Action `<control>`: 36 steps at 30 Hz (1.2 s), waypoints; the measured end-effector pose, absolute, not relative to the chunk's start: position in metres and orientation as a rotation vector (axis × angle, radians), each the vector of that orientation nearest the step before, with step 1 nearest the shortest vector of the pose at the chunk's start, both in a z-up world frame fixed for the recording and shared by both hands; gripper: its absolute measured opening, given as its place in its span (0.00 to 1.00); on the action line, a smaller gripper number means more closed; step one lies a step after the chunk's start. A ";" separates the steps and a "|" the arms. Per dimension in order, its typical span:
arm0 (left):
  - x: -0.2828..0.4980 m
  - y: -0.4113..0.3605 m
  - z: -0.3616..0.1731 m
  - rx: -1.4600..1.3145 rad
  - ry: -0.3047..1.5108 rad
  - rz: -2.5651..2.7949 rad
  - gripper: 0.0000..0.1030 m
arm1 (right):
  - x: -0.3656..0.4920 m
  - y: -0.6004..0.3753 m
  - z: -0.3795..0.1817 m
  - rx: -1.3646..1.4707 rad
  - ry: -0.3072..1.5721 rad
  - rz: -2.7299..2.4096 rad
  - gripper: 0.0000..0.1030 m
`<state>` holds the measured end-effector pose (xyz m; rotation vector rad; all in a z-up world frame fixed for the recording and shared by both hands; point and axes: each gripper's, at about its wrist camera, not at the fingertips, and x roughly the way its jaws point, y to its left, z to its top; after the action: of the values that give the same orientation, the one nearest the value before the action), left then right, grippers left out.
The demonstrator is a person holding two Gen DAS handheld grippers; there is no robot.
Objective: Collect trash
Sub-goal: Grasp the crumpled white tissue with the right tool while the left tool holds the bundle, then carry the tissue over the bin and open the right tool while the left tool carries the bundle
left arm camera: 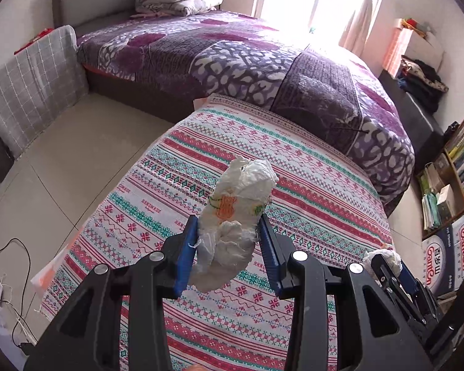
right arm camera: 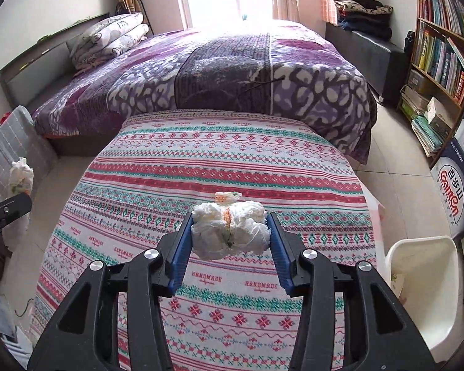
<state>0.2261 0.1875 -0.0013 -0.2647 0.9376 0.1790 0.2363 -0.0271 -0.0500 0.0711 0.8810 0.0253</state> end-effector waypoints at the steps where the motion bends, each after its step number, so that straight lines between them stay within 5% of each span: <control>1: 0.225 0.183 -0.003 -0.262 0.941 0.174 0.38 | 0.230 -0.034 -0.049 0.078 0.882 0.022 0.44; 36: 0.205 0.018 -0.028 -0.006 0.874 0.033 0.39 | 0.182 -0.173 -0.038 0.100 0.800 -0.202 0.44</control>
<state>0.2052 0.0176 -0.0281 -0.0058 0.8738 0.0332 0.1815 -0.1726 -0.0379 0.1001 0.7998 -0.2019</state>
